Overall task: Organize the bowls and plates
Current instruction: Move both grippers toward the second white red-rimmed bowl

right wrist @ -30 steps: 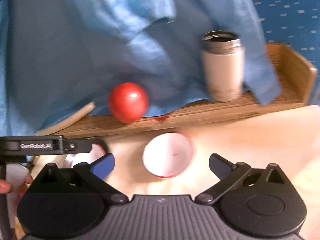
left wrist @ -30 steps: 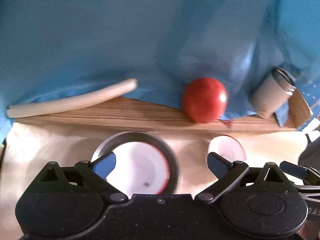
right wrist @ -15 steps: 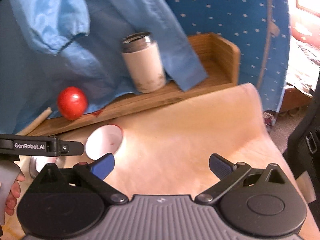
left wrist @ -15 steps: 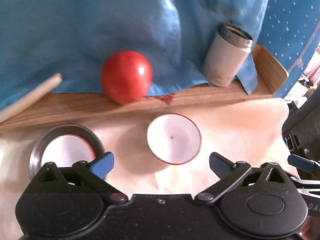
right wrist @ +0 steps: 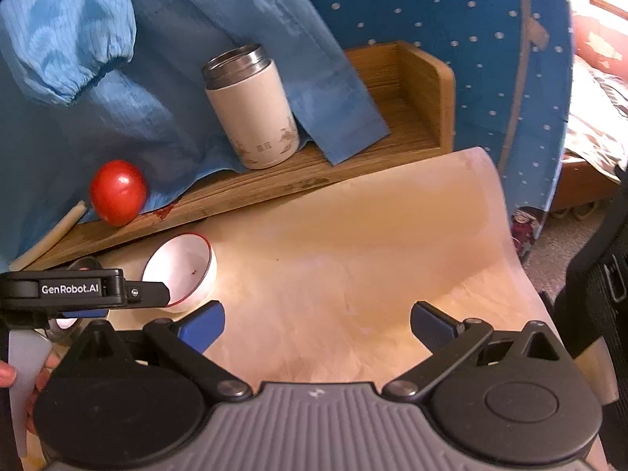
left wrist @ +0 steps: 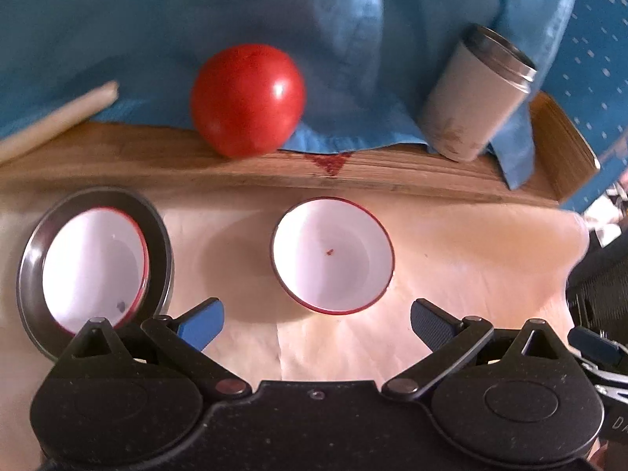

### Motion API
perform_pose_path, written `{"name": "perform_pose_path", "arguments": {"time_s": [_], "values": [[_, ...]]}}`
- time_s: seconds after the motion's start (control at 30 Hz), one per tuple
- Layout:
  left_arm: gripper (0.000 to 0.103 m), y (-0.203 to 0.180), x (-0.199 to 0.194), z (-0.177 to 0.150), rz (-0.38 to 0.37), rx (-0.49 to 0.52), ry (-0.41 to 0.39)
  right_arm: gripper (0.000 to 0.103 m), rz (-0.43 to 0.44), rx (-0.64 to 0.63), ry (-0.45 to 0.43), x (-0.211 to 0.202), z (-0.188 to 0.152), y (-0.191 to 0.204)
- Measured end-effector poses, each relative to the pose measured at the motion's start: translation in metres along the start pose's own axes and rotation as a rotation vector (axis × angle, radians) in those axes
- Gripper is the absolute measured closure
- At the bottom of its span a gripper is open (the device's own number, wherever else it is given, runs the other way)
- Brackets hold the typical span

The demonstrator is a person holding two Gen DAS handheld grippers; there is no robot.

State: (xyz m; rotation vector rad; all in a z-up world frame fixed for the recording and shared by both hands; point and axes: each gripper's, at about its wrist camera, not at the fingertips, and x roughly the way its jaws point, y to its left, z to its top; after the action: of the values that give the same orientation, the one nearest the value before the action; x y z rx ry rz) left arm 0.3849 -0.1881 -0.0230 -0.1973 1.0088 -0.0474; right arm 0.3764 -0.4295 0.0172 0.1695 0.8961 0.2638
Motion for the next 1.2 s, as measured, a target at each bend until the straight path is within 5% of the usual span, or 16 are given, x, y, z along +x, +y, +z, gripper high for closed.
{"name": "perform_pose_path", "arguments": {"time_s": [0.27, 0.67, 1.2], "values": [[0.002, 0.013, 0.004, -0.006, -0.004, -0.170, -0.036, 0.000, 0.039, -0.114, 0.062, 0.024, 0.017, 0.011], [0.002, 0.039, 0.007, -0.021, 0.017, -0.403, -0.081, 0.001, 0.137, -0.446, 0.157, 0.070, 0.057, 0.065], [0.007, 0.059, 0.011, -0.027, 0.031, -0.529, -0.120, 0.011, 0.181, -0.587, 0.250, 0.107, 0.071, 0.100]]}}
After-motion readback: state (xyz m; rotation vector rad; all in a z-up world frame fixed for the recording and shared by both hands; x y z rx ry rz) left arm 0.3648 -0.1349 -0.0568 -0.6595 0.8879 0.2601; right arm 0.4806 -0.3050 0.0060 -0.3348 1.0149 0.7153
